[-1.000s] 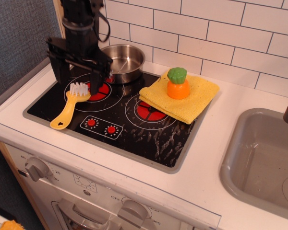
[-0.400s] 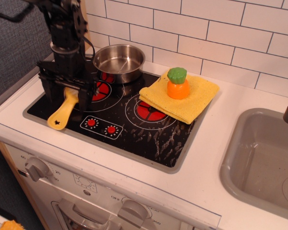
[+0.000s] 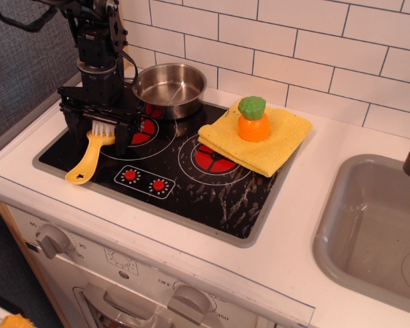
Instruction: Move the brush to the right burner
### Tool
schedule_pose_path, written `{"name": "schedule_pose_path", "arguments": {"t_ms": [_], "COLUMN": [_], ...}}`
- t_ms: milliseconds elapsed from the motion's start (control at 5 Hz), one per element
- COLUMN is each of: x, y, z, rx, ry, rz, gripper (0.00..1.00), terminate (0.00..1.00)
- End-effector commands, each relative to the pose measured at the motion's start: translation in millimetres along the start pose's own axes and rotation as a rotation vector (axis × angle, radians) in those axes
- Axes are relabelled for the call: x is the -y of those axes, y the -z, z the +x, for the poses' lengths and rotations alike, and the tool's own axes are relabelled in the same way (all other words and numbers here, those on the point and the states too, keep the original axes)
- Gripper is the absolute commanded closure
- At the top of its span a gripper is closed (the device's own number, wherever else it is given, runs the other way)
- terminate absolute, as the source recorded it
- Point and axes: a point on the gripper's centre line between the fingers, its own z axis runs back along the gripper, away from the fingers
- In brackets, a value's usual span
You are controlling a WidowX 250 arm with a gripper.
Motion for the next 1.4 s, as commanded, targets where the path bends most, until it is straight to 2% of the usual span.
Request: {"name": "schedule_pose_path", "arguments": {"t_ms": [0,200,400,600,800,1000,1200], "x": [2,34,79,123,157,164,160], "y": [-23,-60,-77,-73,-54,-45,-46], "z": [-10,-13,-15,-13,-8,-8,-12], "rx": [0.090,0.184,0.224,0.199,0.136,0.107,0.104], "ry": [-0.014,0.014,0.064,0.118,0.178,0.187,0.171], "rz": [-0.012,-0.038,-0.114,-0.168,-0.190,-0.172,-0.155], "gripper": [1.00,1.00,1.00,1.00,1.00,1.00,0.00], "terminate": [0.00,0.00,0.00,0.00,0.00,0.00,0.00]}}
